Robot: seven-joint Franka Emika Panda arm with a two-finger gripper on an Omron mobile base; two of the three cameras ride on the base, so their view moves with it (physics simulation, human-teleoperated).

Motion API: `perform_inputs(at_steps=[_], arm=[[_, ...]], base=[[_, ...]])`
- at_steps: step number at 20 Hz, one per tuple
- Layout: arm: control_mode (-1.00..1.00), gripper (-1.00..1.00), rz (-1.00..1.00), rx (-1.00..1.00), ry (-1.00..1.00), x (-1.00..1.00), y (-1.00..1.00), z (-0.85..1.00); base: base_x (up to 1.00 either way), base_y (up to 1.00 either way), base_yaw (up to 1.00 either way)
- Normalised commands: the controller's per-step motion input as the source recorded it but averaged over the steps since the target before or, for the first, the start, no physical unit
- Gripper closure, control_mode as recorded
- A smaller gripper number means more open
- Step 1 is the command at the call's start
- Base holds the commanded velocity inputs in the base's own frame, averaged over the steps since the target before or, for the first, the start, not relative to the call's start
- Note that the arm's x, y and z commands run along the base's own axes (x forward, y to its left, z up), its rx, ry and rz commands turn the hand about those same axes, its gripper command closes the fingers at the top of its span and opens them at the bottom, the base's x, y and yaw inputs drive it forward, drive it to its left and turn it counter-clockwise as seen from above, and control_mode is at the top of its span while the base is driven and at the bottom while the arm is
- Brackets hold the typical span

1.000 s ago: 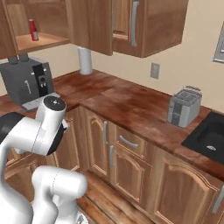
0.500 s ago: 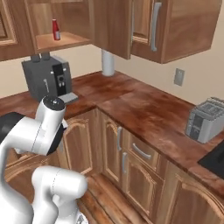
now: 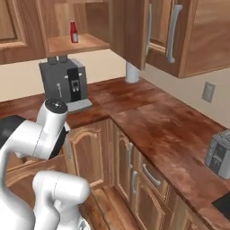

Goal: Collect the turmeric, ketchup, and shaker from the cabinet and place them next to the stove.

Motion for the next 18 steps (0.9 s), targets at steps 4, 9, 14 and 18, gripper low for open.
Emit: perform_inputs(at_steps=[4, 9, 14, 18], arm=[[1.00, -1.00, 0.00, 0.00, 0.00, 0.00, 0.00, 0.00], [1.00, -1.00, 0.00, 0.00, 0.00, 0.00, 0.00, 0.00], [1.00, -1.00, 0.00, 0.00, 0.00, 0.00, 0.00, 0.00], [1.00, -1.00, 0.00, 0.00, 0.00, 0.00, 0.00, 0.00]], base=[[0.64, -0.05, 0.40], [0.59, -0.11, 0.39], [0.57, -0.22, 0.38], [0.52, -0.35, 0.36]])
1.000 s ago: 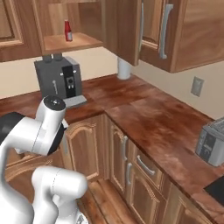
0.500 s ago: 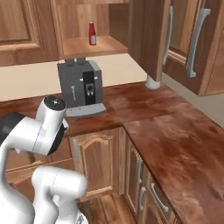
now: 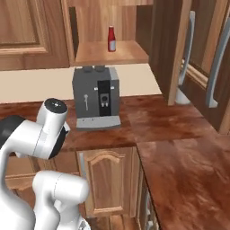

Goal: Collect the turmeric, ketchup, and shaker from the cabinet and place them next to the stove.

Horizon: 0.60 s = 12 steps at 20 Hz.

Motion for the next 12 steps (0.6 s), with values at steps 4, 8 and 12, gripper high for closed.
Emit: perform_inputs(at_steps=[4, 8, 12], arm=[[1.00, -1.00, 0.00, 0.00, 0.00, 0.00, 0.00, 0.00], [1.00, -1.00, 0.00, 0.00, 0.00, 0.00, 0.00, 0.00], [1.00, -1.00, 0.00, 0.00, 0.00, 0.00, 0.00, 0.00]], base=[[0.56, -0.37, 0.33], [0.64, -0.42, 0.27], [0.70, -0.39, 0.22]])
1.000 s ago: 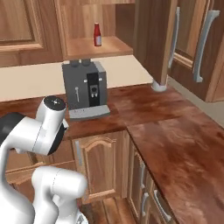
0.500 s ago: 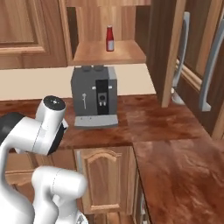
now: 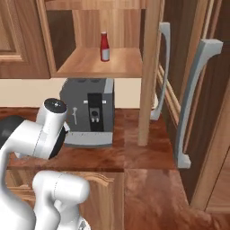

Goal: Collect the turmeric, ketchup, and shaker from the cabinet and place them next to the stove.

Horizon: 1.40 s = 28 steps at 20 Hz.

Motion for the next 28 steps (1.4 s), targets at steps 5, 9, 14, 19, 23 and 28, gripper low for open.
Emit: perform_inputs(at_steps=[5, 9, 14, 19, 23, 28], arm=[[1.00, -1.00, 0.00, 0.00, 0.00, 0.00, 0.00, 0.00], [1.00, -1.00, 0.00, 0.00, 0.00, 0.00, 0.00, 0.00], [1.00, -1.00, 0.00, 0.00, 0.00, 0.00, 0.00, 0.00], [-1.00, -1.00, 0.00, 0.00, -0.01, 0.44, -0.08, 0.04], [-1.00, -1.00, 0.00, 0.00, -0.07, 0.68, -0.04, 0.17], [-1.00, -1.00, -0.03, 0.00, -0.09, 0.53, -0.14, 0.22]], base=[[0.82, -0.35, 0.16], [0.89, -0.25, 0.09], [0.86, -0.13, 0.02], [0.32, -0.05, 0.00], [0.00, 0.00, 0.00], [0.00, 0.00, 0.00]])
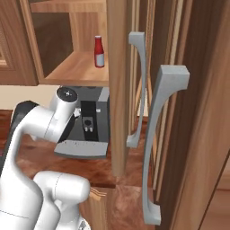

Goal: Collect the turmeric, ketchup, and shaker from the cabinet and place them next to the stove.

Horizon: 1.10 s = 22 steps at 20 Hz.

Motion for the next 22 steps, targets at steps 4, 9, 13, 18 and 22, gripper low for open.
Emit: perform_inputs(at_steps=[4, 9, 13, 18, 22], arm=[[-1.00, -1.00, -0.06, 0.00, -0.14, 0.35, -0.06, 0.27], [-1.00, -1.00, -0.17, 0.00, -0.19, 0.15, -0.08, 0.20], [-1.00, -1.00, -0.28, 0.00, -0.22, 0.04, -0.06, 0.27], [-1.00, -1.00, -0.37, 0.05, -0.17, 0.00, -0.23, 0.27], [-1.00, -1.00, -0.38, 0.09, -0.08, 0.00, -0.31, 0.40]], base=[[0.00, 0.00, 0.00], [0.00, 0.00, 0.00], [0.00, 0.00, 0.00], [0.00, 0.00, 0.00], [0.00, 0.00, 0.00]])
